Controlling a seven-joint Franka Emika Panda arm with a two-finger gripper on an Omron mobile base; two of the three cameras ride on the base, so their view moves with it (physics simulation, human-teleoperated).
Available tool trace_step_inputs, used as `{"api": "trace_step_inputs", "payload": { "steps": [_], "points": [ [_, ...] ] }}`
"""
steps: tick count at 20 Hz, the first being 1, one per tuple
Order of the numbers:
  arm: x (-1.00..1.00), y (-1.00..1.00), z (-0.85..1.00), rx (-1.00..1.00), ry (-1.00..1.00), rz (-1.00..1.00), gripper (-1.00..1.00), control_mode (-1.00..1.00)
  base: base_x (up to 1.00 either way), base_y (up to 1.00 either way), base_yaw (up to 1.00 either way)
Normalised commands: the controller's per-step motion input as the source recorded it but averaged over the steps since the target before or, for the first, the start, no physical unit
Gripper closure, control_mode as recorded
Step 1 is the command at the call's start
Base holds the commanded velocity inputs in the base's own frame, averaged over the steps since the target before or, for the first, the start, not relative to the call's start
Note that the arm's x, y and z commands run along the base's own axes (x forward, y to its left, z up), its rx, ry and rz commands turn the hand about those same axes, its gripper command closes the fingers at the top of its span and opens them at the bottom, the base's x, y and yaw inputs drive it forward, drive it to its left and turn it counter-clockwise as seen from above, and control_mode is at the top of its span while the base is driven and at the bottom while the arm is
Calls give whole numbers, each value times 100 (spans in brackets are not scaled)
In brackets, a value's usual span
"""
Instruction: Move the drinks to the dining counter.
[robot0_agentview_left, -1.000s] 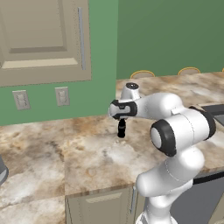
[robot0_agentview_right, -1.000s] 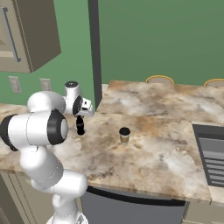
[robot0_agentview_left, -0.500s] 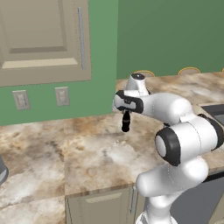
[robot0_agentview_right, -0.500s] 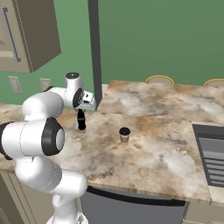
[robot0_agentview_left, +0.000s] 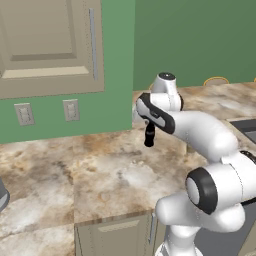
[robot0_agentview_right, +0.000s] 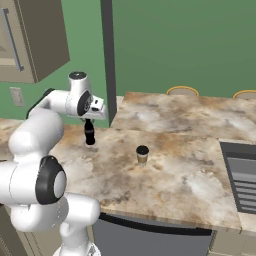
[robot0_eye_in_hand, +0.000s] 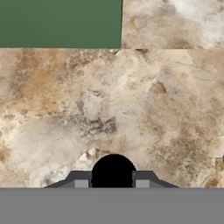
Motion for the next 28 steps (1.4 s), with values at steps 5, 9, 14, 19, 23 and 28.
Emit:
{"api": "trace_step_inputs", "payload": {
  "steps": [5,9,14,19,23,28],
  "points": [
    [-55,-5,36,0,0,0,100,-100,0,0,0],
    [-53,-4,16,0,0,0,100,-100,0,0,0],
    [-46,0,13,0,0,0,100,-100,0,0,0],
    [-20,0,0,0,0,0,100,100,-13,-10,0],
    [0,0,0,0,0,0,100,100,-64,-83,-6],
    [0,0,0,0,0,0,100,100,-51,-100,-16]
  ]
}}
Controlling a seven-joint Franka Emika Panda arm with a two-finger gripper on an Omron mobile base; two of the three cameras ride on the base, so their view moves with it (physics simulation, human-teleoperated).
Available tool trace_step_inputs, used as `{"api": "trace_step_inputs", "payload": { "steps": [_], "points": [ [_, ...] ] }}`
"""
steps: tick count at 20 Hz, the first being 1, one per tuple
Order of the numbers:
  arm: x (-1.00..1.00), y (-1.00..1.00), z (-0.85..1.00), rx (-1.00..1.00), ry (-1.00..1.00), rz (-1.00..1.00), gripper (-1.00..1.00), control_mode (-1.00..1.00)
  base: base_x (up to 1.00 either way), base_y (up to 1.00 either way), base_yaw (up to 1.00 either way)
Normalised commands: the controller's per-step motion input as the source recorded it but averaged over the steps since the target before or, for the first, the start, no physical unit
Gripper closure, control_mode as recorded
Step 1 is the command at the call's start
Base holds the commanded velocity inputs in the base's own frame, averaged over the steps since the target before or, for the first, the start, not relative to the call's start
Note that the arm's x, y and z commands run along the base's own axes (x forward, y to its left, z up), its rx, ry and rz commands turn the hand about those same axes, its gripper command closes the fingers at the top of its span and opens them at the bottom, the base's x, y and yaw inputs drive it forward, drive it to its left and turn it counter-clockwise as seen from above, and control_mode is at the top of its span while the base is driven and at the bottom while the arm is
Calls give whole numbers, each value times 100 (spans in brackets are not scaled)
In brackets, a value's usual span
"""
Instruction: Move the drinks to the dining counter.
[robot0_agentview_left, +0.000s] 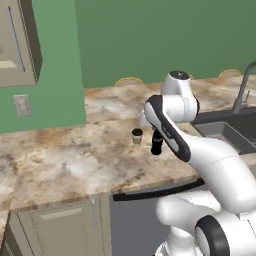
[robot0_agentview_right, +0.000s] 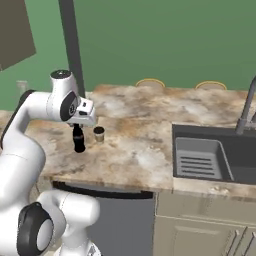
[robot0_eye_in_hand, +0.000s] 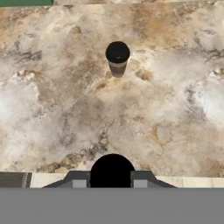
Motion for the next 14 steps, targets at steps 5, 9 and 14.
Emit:
{"api": "trace_step_inputs", "payload": {
  "steps": [5,9,14],
  "points": [
    [0,0,0,0,0,0,100,100,-12,-100,-17],
    [0,0,0,0,0,0,100,100,-1,-100,-13],
    [0,0,0,0,0,0,100,100,0,-100,-11]
  ]
}}
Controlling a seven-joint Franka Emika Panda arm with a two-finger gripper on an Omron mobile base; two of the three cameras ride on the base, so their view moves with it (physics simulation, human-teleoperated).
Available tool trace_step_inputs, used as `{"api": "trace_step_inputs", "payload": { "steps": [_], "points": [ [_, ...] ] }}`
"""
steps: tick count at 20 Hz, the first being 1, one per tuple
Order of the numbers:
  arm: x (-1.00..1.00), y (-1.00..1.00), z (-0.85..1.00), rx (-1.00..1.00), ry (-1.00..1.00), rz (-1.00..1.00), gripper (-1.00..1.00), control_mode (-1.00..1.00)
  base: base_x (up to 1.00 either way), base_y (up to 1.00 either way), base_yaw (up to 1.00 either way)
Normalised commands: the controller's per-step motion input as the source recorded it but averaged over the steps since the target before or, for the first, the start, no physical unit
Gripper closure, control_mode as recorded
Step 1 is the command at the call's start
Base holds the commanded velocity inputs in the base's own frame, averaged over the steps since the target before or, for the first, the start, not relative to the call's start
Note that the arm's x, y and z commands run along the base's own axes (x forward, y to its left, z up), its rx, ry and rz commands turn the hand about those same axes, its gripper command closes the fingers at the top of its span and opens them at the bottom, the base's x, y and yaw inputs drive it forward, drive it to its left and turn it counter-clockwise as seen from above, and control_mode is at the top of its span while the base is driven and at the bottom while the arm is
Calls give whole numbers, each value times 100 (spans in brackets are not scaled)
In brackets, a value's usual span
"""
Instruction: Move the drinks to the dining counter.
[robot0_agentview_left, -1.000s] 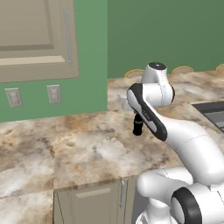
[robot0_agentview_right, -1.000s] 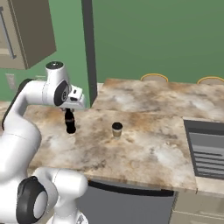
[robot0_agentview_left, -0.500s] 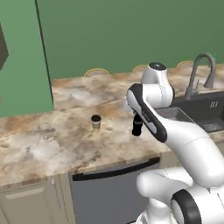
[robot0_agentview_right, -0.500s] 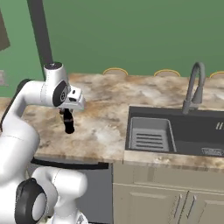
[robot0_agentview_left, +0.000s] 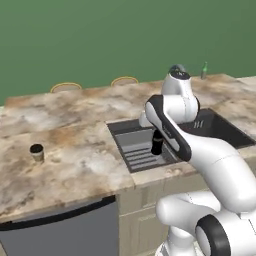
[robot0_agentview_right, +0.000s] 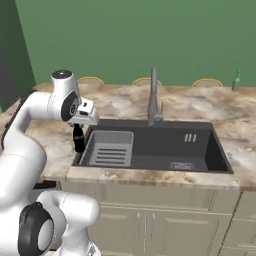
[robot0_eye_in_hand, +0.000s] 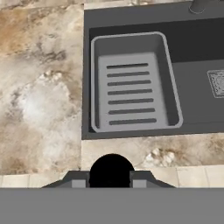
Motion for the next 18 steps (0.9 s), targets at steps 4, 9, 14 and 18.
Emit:
{"api": "trace_step_inputs", "payload": {
  "steps": [4,9,14,18],
  "points": [
    [0,0,0,0,0,0,100,100,0,-100,-8],
    [0,0,0,0,0,0,100,100,-1,-100,-5],
    [0,0,0,0,0,0,100,100,-3,-100,-5],
    [0,0,0,0,0,0,100,100,-1,-100,-2]
  ]
}}
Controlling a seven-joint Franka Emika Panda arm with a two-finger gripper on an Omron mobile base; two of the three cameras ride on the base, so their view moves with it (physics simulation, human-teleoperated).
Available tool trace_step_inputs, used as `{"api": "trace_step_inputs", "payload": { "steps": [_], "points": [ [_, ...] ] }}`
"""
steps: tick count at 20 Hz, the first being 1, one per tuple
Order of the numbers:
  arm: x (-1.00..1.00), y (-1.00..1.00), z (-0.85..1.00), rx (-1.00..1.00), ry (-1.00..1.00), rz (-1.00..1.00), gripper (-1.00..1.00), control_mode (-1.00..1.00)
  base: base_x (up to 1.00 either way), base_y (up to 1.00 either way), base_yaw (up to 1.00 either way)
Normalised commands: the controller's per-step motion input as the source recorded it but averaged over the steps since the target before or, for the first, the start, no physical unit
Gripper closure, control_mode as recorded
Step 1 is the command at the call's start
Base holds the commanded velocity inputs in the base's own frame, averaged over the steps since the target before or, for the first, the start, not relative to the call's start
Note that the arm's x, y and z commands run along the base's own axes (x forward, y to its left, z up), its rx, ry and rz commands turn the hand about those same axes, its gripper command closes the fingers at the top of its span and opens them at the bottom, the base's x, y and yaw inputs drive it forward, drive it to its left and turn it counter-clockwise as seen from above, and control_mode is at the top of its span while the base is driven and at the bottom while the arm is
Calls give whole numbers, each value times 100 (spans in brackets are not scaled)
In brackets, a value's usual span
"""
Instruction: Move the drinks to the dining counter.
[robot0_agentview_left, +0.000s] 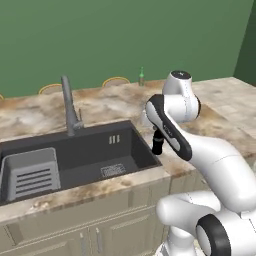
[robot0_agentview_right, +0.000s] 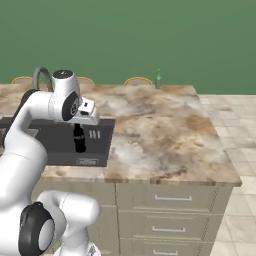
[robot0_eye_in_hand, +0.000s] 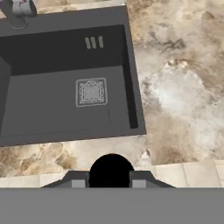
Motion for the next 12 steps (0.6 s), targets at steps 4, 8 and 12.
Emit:
{"api": "trace_step_inputs", "payload": {
  "steps": [4,8,12],
  "points": [
    [0,0,0,0,0,0,100,100,0,-100,0],
    [0,0,0,0,0,0,100,100,0,-100,0],
    [0,0,0,0,0,0,100,100,0,-100,0]
  ]
}}
